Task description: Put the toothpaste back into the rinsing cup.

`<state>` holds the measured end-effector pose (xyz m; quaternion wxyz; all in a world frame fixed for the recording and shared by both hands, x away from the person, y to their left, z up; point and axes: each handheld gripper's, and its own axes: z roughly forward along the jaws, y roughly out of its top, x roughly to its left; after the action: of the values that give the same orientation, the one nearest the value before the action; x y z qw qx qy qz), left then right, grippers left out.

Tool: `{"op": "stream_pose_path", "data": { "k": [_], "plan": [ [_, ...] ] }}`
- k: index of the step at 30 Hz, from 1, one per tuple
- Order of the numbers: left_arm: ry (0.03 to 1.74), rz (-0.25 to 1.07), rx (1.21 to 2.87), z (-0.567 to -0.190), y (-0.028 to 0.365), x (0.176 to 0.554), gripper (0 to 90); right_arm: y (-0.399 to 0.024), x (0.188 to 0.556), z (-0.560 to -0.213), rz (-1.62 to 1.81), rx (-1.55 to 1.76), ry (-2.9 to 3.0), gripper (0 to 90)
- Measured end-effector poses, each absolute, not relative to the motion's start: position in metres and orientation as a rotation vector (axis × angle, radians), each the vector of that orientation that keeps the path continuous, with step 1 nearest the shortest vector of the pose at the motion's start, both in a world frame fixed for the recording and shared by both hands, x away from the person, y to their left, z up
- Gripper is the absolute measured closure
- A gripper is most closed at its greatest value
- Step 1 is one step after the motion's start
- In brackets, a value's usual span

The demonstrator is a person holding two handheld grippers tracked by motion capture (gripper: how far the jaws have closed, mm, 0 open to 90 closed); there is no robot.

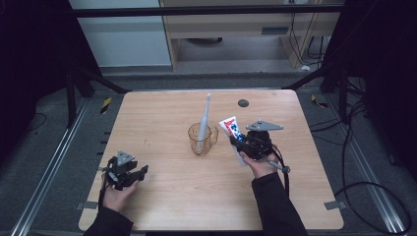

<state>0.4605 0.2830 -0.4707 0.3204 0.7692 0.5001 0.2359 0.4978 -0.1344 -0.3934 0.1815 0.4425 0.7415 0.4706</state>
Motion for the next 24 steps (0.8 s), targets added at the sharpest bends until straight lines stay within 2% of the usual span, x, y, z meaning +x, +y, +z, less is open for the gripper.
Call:
{"op": "stream_pose_path", "data": {
  "k": [24],
  "plan": [
    [1.316,0.62,2.01,-0.471,0.283,0.461,51.0,-0.104,0.508,-0.375,1.562,1.172,1.838,69.2]
  ]
}}
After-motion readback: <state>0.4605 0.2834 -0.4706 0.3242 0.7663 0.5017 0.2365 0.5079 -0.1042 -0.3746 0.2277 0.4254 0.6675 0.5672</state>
